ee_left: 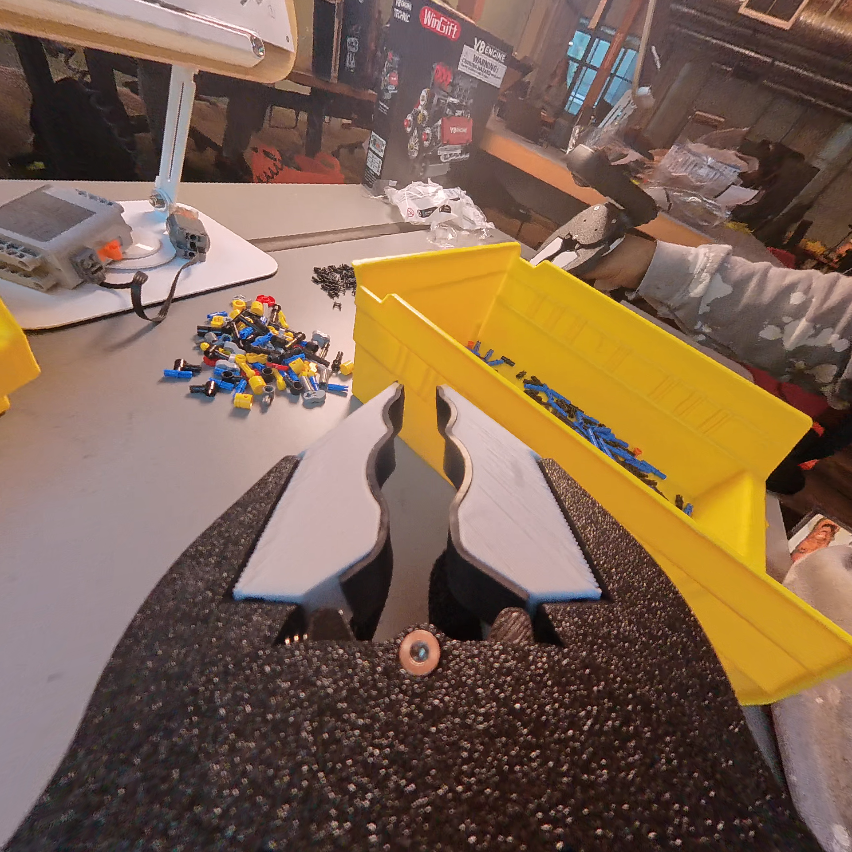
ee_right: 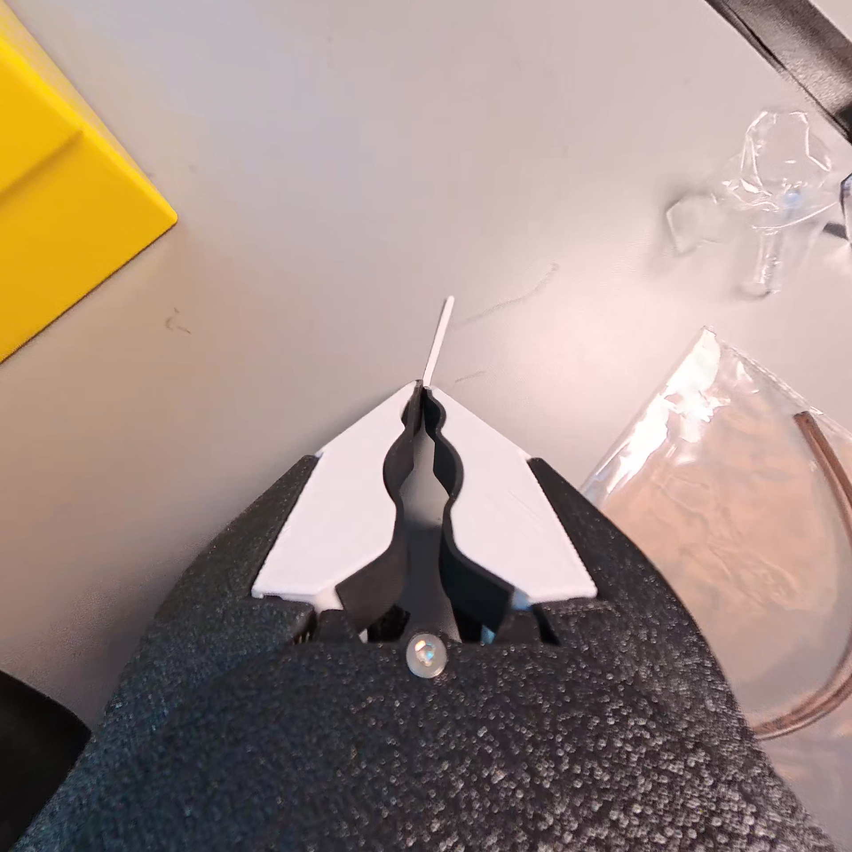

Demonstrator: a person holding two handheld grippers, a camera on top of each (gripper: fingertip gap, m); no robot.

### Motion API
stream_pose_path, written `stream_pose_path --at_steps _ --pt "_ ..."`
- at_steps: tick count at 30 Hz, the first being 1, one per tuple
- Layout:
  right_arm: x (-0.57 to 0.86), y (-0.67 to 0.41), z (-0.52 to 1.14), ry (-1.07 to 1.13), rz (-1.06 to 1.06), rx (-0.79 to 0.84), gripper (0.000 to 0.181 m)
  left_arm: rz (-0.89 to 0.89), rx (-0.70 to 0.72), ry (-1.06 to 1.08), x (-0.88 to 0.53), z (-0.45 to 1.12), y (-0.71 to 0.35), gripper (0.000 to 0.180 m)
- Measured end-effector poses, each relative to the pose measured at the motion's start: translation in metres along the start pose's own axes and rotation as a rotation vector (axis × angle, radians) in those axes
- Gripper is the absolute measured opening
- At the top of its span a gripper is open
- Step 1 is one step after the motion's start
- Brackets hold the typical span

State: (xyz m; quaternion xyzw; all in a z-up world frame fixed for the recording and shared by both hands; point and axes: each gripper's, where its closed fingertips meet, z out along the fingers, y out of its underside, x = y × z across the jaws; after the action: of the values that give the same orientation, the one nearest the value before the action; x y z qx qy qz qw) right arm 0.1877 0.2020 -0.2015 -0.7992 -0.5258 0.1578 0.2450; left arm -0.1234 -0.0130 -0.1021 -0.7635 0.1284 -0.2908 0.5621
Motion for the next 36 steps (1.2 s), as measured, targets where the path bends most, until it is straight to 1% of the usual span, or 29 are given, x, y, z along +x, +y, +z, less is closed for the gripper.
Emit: stream_pose_path --at_steps 3,6,9,10,11,12,13,14,16,19,24,27,30,33,36 --pt "-0.004 -0.010 -0.011 -0.035 0.044 0.101 0.000 0.036 -0.016 -0.014 0.001 -0.002 0.003 0.011" --pt "-0.009 -0.027 -0.032 -0.053 0.074 0.214 0.000 0.014 -0.018 -0.012 0.000 -0.003 0.007 0.011" --pt "-0.004 -0.029 -0.040 0.012 -0.003 0.212 0.000 -0.008 -0.012 0.000 -0.001 -0.001 0.007 0.011" --pt "-0.004 -0.028 -0.038 0.020 -0.048 0.197 0.000 -0.010 -0.012 0.007 0.000 0.000 0.007 0.011" --pt "-0.004 -0.028 -0.034 0.002 -0.086 0.179 0.006 -0.011 -0.015 0.013 0.000 0.002 0.007 0.011" --pt "-0.004 -0.028 -0.029 -0.024 -0.127 0.157 0.019 -0.008 -0.020 0.019 0.001 0.004 0.007 0.011" --pt "-0.005 -0.027 -0.024 -0.062 -0.184 0.128 0.026 -0.004 -0.027 0.023 0.002 0.006 0.008 0.011" --pt "-0.005 -0.025 -0.019 -0.108 -0.257 0.097 0.030 0.005 -0.034 0.025 0.003 0.007 0.009 0.011" --pt "-0.005 -0.018 -0.012 -0.210 -0.391 0.018 0.033 0.029 -0.048 0.017 0.003 0.008 0.011 0.011" --pt "0.008 -0.010 -0.007 -0.272 -0.548 -0.137 0.043 0.048 -0.066 -0.007 0.000 0.006 0.017 0.011" --pt "0.006 -0.015 0.002 -0.365 -0.676 -0.226 0.051 0.039 -0.064 -0.062 -0.010 0.002 0.022 0.011" --pt "0.006 -0.012 0.009 -0.388 -0.710 -0.247 0.051 0.032 -0.057 -0.066 -0.015 0.003 0.020 0.011" --pt "0.008 -0.015 0.011 -0.382 -0.709 -0.222 0.042 0.019 -0.070 -0.052 -0.017 0.008 0.023 0.011" --pt "0.008 -0.015 0.011 -0.375 -0.736 -0.211 0.040 0.021 -0.100 -0.040 -0.017 0.014 0.028 0.012" --pt "0.005 -0.013 0.010 -0.384 -0.731 -0.195 0.032 0.041 -0.116 -0.037 -0.016 0.017 0.029 0.012"
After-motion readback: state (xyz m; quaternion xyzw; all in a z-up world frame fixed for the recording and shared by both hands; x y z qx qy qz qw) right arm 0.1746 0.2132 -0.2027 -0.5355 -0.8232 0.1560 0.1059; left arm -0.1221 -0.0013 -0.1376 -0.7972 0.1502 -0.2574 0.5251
